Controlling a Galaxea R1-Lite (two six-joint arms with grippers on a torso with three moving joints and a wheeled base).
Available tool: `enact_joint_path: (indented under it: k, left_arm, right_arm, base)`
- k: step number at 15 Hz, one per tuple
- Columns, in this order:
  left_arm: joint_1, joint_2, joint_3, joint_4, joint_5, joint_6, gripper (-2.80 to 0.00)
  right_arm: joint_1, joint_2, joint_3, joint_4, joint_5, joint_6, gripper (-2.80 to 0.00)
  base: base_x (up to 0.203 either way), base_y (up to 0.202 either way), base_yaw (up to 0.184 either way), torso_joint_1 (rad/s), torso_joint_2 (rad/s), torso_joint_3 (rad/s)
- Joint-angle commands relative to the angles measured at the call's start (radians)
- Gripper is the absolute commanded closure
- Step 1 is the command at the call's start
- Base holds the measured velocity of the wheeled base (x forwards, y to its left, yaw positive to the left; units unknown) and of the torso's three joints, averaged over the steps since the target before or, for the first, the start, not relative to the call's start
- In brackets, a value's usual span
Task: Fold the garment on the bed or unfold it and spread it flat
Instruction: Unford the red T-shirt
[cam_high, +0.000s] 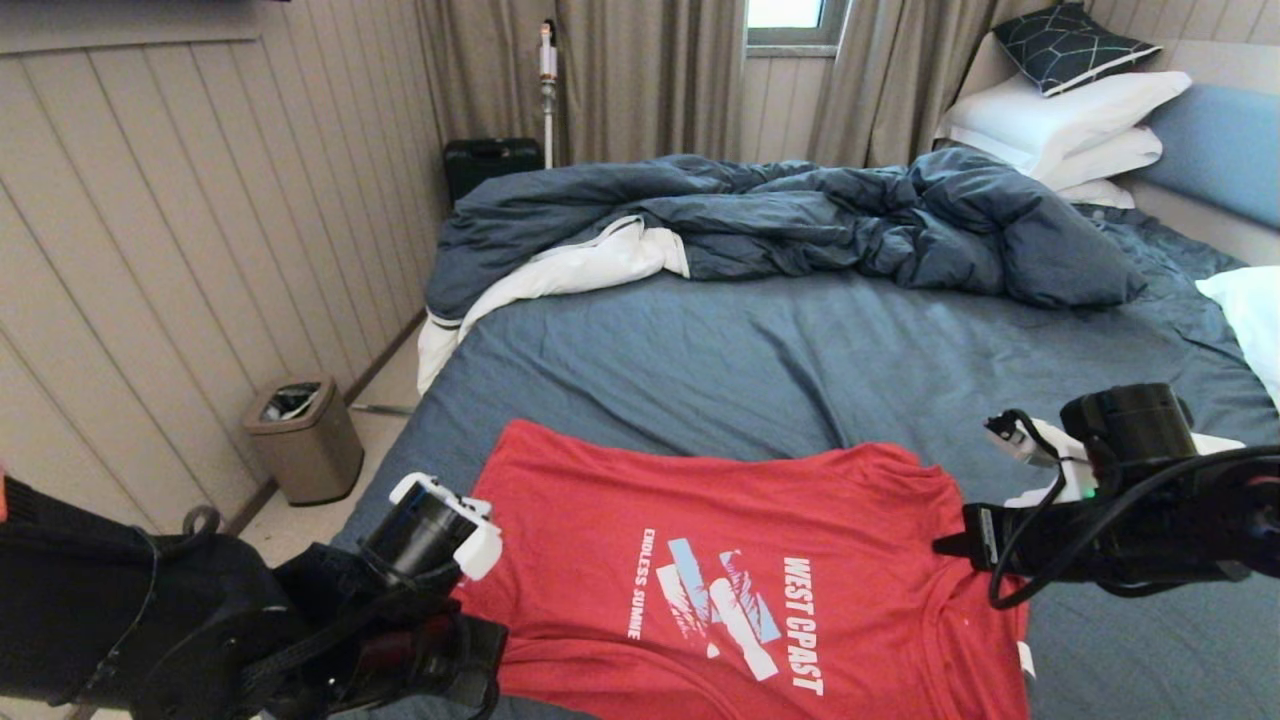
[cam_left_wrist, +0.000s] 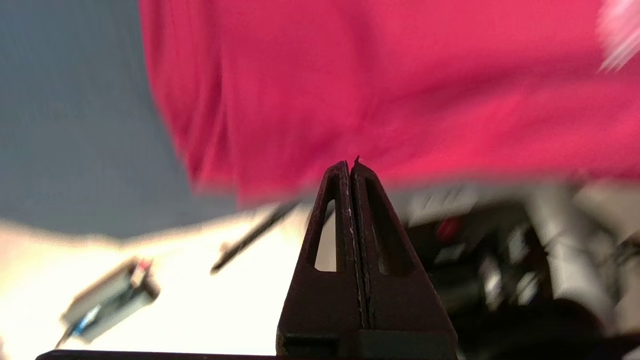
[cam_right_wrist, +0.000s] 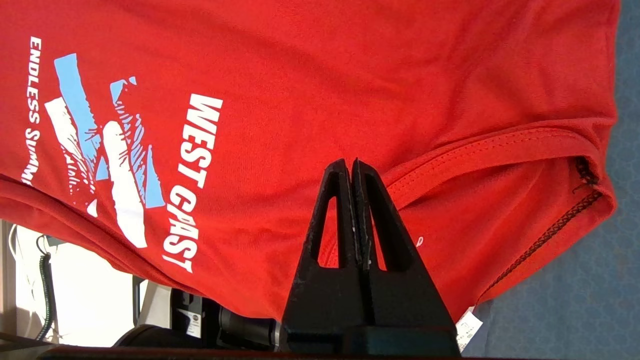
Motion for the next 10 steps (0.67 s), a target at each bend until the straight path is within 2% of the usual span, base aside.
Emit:
enact_joint_path:
  k: [1, 4, 10]
  left_arm:
    - [0.014, 0.038, -0.087, 0.001, 0.001, -0.001, 0.0]
    - [0.007, 0.146, -0.158, 0.004, 0.002, 0.001, 0.0]
    - [0.001, 0.24, -0.179, 0.006, 0.002, 0.03, 0.0]
  right_arm:
    - [0.0, 0.002, 0.0, -0.001, 0.002, 0.001, 0.0]
    - [-0.001, 0.002, 0.0, -0.001, 0.002, 0.001, 0.0]
    - [-0.001, 0.0, 0.006, -0.002, 0.004, 0.001, 0.0]
  base:
    - [0.0, 0.0, 0.0, 0.0, 0.0, 0.0]
    - [0.0, 0.0, 0.0, 0.0, 0.0, 0.0]
    - [0.0, 0.0, 0.0, 0.0, 0.0, 0.0]
